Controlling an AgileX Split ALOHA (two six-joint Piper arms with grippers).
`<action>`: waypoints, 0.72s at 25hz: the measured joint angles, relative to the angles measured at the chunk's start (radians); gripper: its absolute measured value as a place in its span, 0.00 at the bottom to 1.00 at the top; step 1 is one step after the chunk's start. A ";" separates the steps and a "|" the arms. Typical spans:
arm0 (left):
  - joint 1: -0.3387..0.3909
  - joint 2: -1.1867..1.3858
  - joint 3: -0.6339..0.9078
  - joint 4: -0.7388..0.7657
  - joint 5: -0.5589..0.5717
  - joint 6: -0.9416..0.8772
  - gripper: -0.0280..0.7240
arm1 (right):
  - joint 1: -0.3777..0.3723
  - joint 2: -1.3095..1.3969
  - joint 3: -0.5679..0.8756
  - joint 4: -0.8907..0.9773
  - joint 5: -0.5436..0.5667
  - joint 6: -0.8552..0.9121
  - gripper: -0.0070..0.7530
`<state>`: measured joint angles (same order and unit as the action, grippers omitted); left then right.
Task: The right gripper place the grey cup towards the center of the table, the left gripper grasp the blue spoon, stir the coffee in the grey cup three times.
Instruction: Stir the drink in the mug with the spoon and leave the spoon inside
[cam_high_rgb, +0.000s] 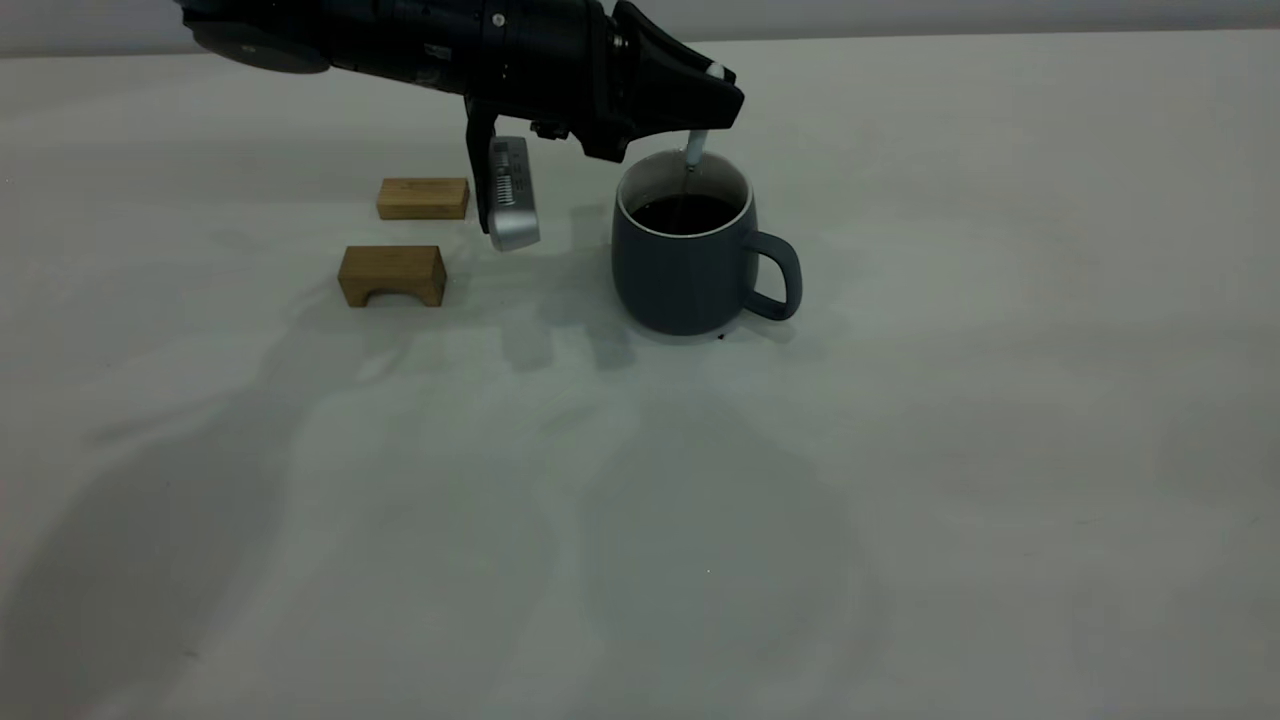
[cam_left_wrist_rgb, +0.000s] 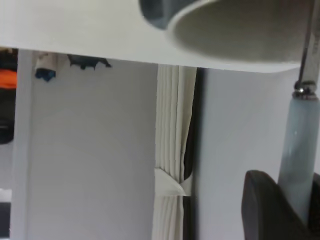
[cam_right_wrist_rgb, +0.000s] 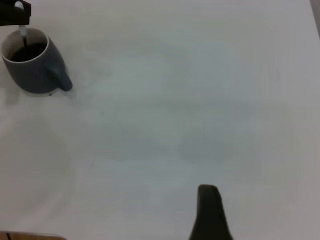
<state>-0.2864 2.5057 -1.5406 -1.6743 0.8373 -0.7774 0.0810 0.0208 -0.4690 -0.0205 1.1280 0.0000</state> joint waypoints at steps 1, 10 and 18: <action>0.001 0.000 0.000 0.001 -0.002 0.010 0.28 | 0.000 0.000 0.000 0.000 0.000 0.000 0.79; 0.002 0.000 0.000 0.001 0.023 0.147 0.47 | 0.000 0.000 0.000 0.000 0.000 0.000 0.79; 0.017 -0.027 0.000 0.022 0.156 0.484 0.47 | 0.000 0.000 0.000 0.000 0.000 0.000 0.79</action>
<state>-0.2697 2.4788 -1.5406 -1.6525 0.9930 -0.2930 0.0810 0.0204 -0.4690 -0.0205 1.1280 0.0000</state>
